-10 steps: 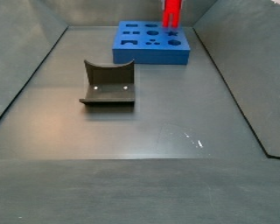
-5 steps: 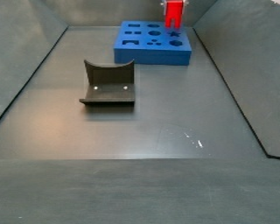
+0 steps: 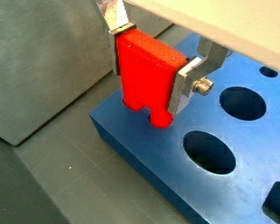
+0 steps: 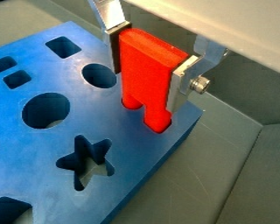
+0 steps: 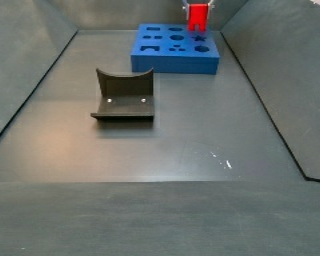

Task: Insert the square-circle object.

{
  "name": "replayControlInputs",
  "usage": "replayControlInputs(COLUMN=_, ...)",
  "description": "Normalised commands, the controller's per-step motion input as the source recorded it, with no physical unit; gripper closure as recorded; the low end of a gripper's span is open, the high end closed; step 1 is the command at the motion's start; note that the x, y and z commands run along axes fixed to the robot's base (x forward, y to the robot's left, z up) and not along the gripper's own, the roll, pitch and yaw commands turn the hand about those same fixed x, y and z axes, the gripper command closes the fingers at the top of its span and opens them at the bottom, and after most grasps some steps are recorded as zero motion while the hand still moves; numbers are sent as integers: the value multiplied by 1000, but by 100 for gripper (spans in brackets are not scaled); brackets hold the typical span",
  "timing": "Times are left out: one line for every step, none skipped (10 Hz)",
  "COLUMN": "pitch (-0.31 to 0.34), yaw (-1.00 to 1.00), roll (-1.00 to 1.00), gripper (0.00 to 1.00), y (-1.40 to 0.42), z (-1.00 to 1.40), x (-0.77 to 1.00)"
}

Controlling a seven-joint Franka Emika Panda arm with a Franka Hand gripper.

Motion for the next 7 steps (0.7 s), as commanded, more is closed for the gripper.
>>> replayControlInputs(pitch=-4, yaw=-11, roll=19, gripper=100, y=-143, z=-1000, x=103)
replayControlInputs(pitch=-3, yaw=0, roll=21, gripper=100, y=-103, z=-1000, x=137)
replayControlInputs(pitch=0, yaw=0, roll=16, gripper=100, y=-114, z=-1000, x=131)
replayControlInputs(pitch=-4, yaw=-11, roll=16, gripper=100, y=-137, z=-1000, x=134)
replayControlInputs(pitch=-7, yaw=0, roll=0, gripper=100, y=-111, z=-1000, x=254)
replayControlInputs(pitch=0, yaw=0, roll=0, gripper=100, y=-83, z=-1000, x=360)
replayControlInputs(pitch=0, yaw=0, roll=0, gripper=100, y=-54, z=-1000, x=374)
